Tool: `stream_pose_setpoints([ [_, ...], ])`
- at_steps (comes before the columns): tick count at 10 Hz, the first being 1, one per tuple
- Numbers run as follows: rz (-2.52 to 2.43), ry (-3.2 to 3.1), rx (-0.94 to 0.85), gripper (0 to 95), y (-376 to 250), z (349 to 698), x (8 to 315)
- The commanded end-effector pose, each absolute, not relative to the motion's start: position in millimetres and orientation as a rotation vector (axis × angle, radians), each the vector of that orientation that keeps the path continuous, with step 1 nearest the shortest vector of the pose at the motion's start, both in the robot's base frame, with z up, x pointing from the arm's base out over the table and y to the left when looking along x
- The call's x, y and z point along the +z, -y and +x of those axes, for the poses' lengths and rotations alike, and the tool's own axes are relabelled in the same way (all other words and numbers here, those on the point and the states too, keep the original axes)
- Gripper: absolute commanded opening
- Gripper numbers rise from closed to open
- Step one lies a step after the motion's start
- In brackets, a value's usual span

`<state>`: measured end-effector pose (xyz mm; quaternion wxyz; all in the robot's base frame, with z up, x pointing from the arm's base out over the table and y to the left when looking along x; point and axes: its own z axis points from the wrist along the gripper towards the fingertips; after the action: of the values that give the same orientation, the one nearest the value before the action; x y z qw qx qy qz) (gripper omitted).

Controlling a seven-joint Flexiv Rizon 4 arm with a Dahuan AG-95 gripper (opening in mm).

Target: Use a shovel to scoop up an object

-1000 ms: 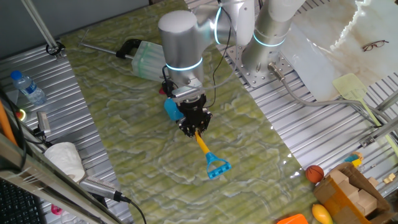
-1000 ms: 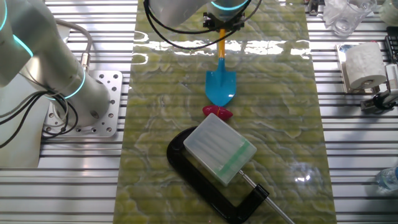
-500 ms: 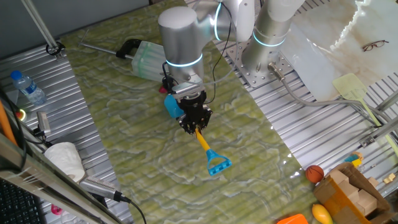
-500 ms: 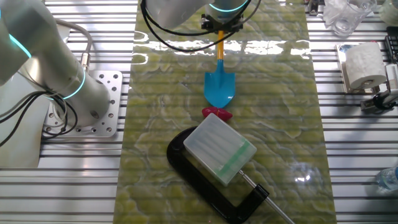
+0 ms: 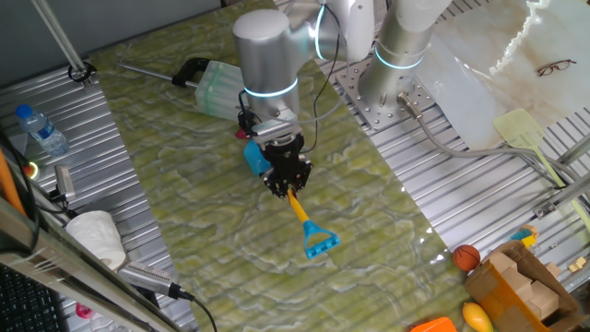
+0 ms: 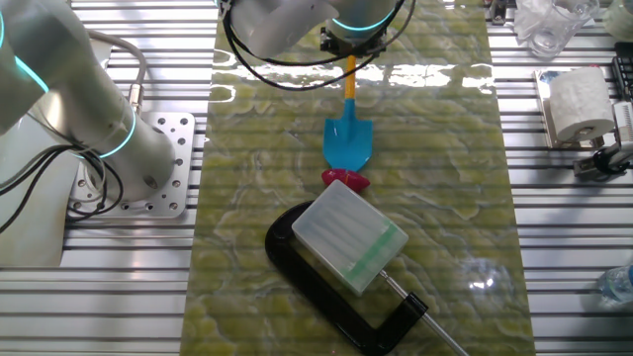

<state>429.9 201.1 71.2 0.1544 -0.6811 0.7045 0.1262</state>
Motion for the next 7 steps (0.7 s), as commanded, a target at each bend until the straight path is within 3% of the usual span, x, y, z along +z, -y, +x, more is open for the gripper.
stream_pose_setpoints([
  [1, -1.958, -2.013, 0.368, 0.0, -198, 426, 75],
  [7, -1.987, -1.98, 0.358, 0.0, -184, 424, 70],
])
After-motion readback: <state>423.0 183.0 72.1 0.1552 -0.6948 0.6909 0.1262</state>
